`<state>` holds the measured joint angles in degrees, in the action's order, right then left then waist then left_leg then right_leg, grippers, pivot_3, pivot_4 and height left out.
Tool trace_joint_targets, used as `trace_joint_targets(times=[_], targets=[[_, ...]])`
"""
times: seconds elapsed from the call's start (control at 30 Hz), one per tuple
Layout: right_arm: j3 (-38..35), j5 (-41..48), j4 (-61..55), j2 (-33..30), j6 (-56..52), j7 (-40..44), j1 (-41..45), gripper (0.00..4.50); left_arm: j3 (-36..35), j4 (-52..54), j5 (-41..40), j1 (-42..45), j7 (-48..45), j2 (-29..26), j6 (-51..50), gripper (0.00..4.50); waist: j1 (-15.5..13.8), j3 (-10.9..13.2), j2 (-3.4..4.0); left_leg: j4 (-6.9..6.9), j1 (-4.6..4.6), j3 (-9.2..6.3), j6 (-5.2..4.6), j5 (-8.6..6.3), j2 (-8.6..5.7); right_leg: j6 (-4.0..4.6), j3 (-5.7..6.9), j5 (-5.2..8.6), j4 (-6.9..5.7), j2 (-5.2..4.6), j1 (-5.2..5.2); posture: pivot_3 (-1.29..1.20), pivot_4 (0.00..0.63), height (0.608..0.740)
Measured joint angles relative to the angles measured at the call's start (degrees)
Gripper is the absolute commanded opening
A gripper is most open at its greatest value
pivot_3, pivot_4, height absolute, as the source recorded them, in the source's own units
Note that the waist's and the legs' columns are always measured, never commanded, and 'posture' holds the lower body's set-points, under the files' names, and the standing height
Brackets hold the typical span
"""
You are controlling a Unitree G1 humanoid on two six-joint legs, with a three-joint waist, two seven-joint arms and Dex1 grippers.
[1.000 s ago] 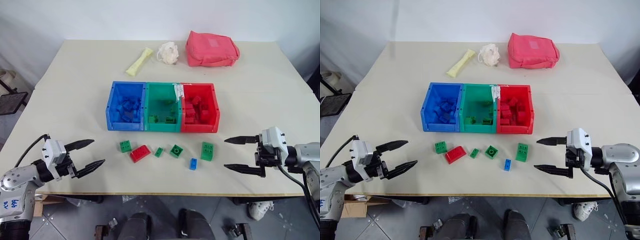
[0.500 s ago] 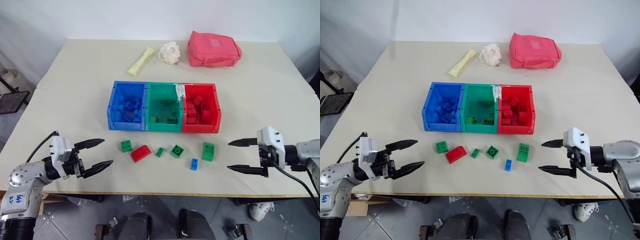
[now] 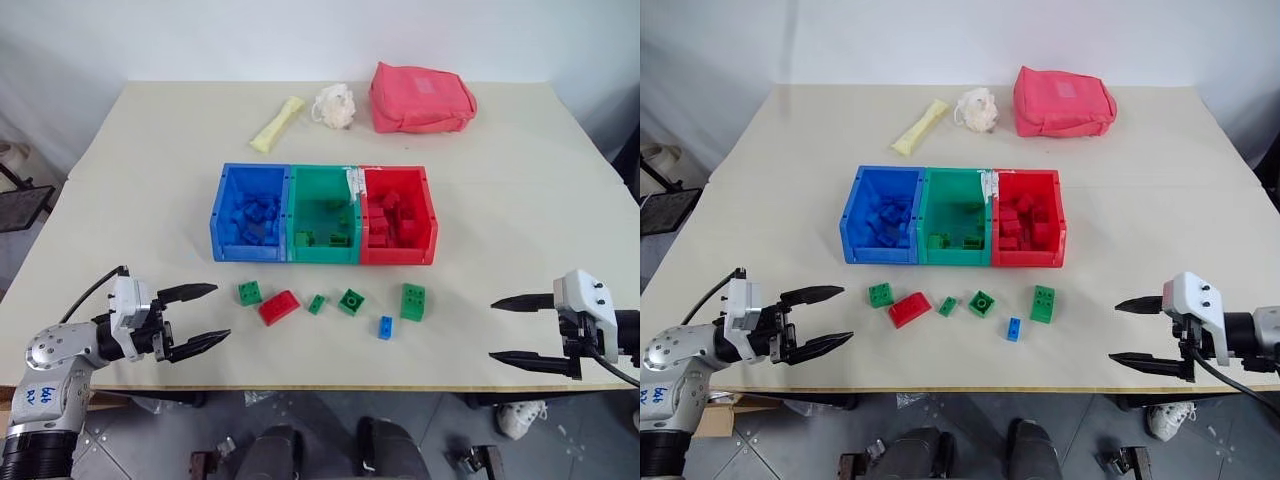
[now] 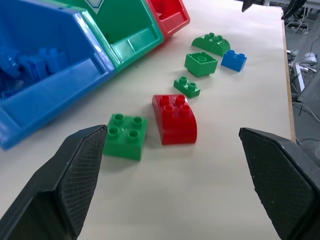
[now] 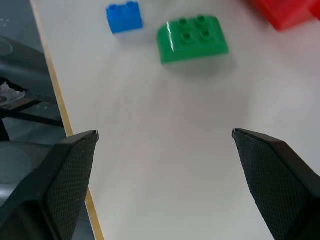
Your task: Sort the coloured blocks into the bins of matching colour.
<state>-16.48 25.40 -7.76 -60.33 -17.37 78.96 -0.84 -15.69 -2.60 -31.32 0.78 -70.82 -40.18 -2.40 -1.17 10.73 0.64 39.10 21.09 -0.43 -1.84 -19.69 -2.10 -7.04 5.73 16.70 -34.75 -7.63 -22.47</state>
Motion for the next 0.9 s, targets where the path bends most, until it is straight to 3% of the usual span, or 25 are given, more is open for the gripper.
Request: trace_joint_targets(times=[0.2, 0.43, 0.77, 0.9], targets=[[11.61, -0.37, -6.34, 3.06, -5.01, -3.48, 8.23, 4.5, -0.22, 6.57, -0.9, -5.29, 0.89, 0.85, -0.77, 4.49, -0.28, 0.04, 0.07, 0.0, 0.07, -0.14, 0.05, -0.03, -0.03, 0.02, -0.08, 0.0, 0.23, -0.06, -0.02, 0.0, 0.15, 0.74], [20.77, -6.91, 4.93, 9.15, -3.05, -5.45, 22.61, 4.5, -0.65, 10.72, -1.23, -8.09, 3.07, 2.11, -1.57, 4.49, 0.03, 0.04, 0.06, 0.03, 0.09, -0.18, 0.05, -0.02, -0.03, 0.04, -0.03, 0.01, 0.22, -0.03, -0.03, 0.0, 0.15, 0.74], [27.39, -13.94, 16.38, 14.53, 2.56, -5.45, 28.94, 4.5, -0.53, 12.88, -1.47, -8.73, 4.52, 3.9, -1.13, 4.49, 0.03, 0.03, 0.05, 0.04, 0.08, -0.21, 0.05, -0.02, -0.02, 0.04, 0.07, 0.01, 0.0, 0.05, 0.01, 0.0, 0.15, 0.74], [27.47, -14.97, 16.46, 14.55, 2.3, -5.57, 29.11, 3.52, -0.52, 12.96, -1.47, -8.74, 4.81, 4.02, -0.79, 4.5, 0.03, 0.01, 0.03, 0.04, 0.07, -0.22, 0.05, -0.02, -0.02, 0.04, 0.07, 0.01, -0.02, 0.05, 0.02, 0.0, 0.15, 0.74]])
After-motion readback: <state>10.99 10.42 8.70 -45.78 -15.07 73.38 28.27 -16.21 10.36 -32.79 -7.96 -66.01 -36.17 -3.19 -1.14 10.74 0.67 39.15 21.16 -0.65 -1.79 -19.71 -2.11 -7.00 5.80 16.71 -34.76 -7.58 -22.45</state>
